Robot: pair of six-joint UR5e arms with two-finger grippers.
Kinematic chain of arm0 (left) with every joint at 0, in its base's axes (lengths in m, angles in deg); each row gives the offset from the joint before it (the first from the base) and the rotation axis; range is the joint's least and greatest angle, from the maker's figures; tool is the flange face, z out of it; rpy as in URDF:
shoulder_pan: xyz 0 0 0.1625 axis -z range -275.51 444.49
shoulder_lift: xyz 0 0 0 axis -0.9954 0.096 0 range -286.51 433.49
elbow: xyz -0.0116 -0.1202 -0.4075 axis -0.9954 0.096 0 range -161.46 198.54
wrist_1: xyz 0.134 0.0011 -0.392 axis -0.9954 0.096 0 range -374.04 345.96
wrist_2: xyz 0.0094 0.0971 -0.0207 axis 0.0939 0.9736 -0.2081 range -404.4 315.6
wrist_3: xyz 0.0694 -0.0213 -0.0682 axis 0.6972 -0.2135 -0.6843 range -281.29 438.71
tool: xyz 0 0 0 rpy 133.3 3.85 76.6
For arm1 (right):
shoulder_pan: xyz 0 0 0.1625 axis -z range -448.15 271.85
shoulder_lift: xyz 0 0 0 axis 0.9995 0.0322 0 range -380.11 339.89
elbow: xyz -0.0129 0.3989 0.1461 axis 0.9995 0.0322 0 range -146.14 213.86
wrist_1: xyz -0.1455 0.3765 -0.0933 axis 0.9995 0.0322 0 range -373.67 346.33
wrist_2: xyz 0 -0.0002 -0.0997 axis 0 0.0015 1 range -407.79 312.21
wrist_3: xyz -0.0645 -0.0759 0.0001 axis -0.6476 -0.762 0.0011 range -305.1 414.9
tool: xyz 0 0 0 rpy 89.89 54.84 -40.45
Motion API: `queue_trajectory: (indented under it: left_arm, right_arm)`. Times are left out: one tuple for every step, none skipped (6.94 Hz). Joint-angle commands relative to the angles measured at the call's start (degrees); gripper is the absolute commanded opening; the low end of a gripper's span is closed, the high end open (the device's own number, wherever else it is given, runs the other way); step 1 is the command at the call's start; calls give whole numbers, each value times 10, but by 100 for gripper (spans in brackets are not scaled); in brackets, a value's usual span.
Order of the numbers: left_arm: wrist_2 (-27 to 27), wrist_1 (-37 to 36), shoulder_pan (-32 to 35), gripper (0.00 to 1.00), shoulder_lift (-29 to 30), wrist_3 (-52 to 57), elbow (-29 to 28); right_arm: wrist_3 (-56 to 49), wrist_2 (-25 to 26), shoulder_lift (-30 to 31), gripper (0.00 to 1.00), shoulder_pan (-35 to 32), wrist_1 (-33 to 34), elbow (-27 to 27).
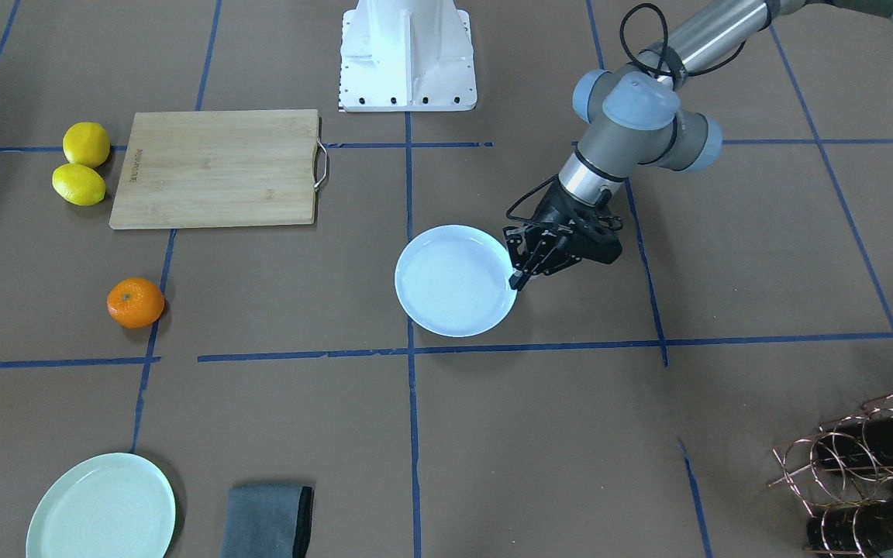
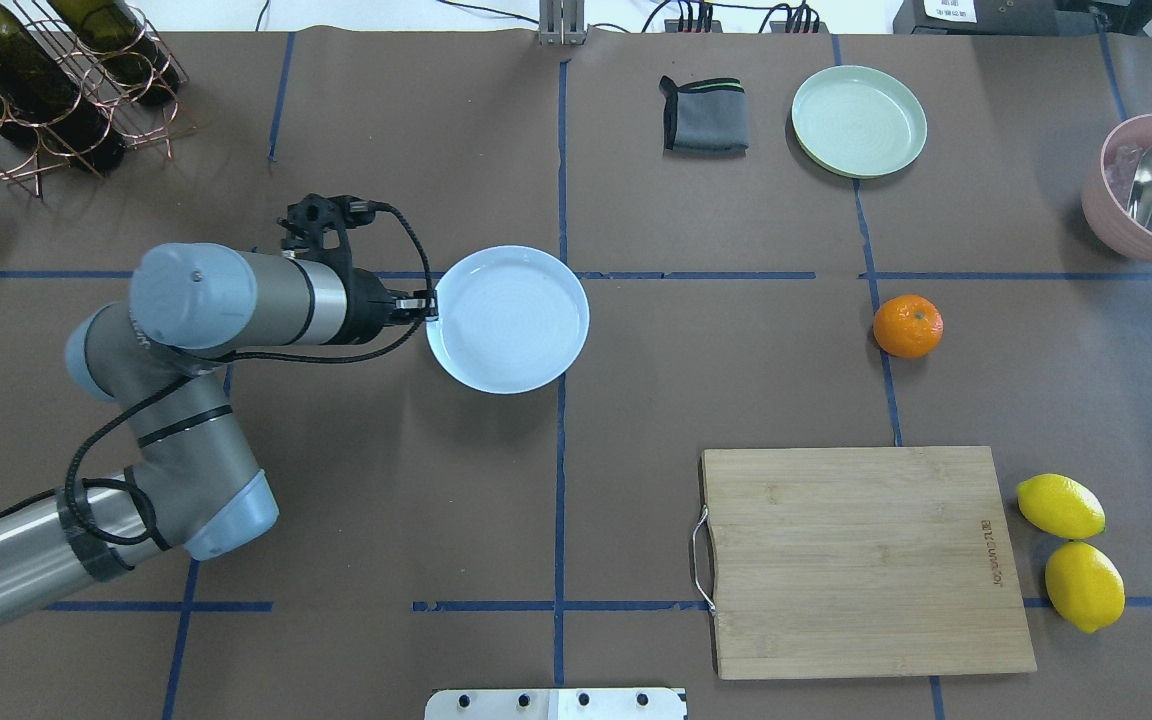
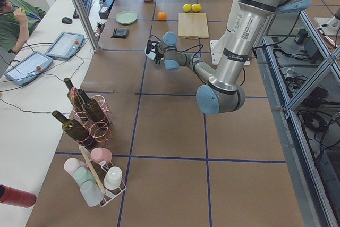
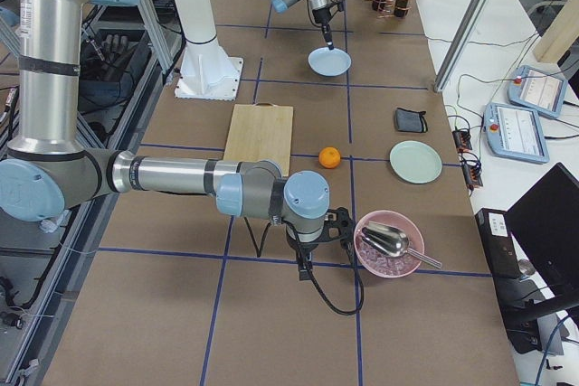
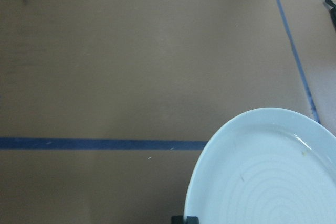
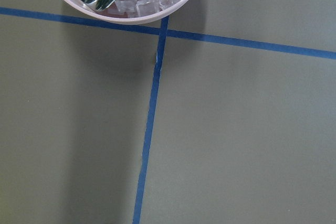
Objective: Pick orange to plate
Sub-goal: 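Slide the light blue plate with the left gripper toward the table center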
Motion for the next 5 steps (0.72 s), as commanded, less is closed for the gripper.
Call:
queue_trajectory:
  left_arm:
    - [44, -5, -44, 0, 41, -2, -36]
    - [48, -5, -53, 0, 41, -2, -38]
    - [48, -5, -58, 0, 41, -1, -38]
    - [48, -5, -58, 1, 41, 0, -38]
    - [48, -5, -57, 27, 40, 0, -36]
  right_arm:
    - [0, 0, 6, 100, 0, -1, -1]
    - [-1, 0, 7, 100, 0, -1, -1]
    - [-3, 1, 7, 100, -1, -1, -1]
    - [-8, 2, 7, 100, 0, -2, -1]
    - [-10, 3, 7, 100, -1, -3, -1]
